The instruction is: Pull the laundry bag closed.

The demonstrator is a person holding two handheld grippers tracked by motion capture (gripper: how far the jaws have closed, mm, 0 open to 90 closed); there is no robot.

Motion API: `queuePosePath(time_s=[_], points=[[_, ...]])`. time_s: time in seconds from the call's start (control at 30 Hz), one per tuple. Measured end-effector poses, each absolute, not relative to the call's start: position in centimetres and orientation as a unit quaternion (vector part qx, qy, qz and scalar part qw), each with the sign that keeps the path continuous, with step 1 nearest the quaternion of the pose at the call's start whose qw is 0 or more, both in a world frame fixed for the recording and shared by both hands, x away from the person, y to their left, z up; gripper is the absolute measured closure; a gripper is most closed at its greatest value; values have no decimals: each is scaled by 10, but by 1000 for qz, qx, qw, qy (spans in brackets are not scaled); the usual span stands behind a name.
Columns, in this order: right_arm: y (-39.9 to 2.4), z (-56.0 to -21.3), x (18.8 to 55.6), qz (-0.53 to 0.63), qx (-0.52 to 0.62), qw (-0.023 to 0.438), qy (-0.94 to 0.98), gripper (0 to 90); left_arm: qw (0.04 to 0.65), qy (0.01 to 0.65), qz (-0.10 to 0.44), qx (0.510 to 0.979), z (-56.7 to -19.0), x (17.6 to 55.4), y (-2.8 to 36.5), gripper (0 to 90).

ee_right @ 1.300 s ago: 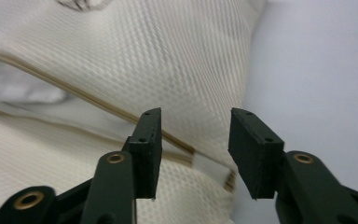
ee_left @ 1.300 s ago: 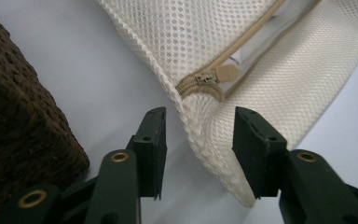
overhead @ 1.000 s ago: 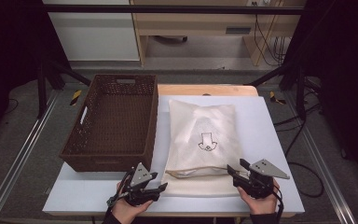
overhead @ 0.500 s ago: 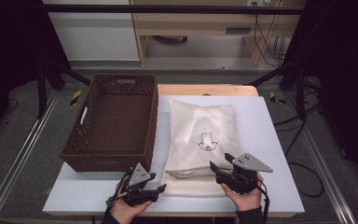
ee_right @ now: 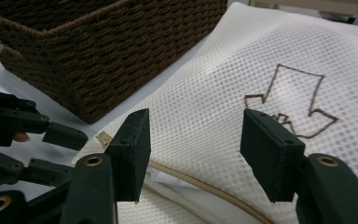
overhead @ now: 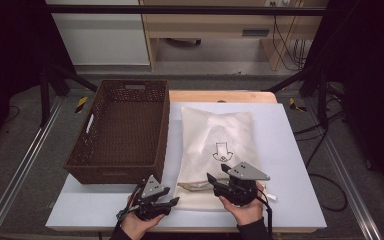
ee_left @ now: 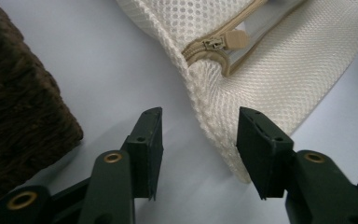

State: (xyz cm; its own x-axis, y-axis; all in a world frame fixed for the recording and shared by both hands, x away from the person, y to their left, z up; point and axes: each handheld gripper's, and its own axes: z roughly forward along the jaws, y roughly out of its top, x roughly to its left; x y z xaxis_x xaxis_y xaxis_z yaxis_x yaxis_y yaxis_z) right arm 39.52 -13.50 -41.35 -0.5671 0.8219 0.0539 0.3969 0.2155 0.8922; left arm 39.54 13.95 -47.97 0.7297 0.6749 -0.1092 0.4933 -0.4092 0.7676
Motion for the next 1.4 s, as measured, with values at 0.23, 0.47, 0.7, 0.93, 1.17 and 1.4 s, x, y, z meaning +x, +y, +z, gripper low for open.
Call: queuePosePath(time_s=[0.23, 0.47, 0.7, 0.93, 1.17, 1.4], points=[[-124, -422, 397, 470, 404, 202, 759, 499, 416, 347, 93, 836, -483, 399, 133, 648], [-106, -430, 394, 471, 394, 173, 770, 566, 418, 349, 90, 834, -481, 398, 133, 759], [-90, -439, 394, 472, 391, 150, 776, 634, 420, 345, 99, 834, -480, 397, 132, 823], [-79, -452, 396, 454, 398, 126, 787, 694, 420, 343, 101, 834, -481, 396, 132, 829], [-76, -463, 400, 443, 402, 114, 793, 693, 419, 341, 104, 835, -481, 395, 132, 830], [-76, -463, 403, 459, 399, 104, 787, 779, 417, 341, 106, 836, -482, 395, 131, 830]])
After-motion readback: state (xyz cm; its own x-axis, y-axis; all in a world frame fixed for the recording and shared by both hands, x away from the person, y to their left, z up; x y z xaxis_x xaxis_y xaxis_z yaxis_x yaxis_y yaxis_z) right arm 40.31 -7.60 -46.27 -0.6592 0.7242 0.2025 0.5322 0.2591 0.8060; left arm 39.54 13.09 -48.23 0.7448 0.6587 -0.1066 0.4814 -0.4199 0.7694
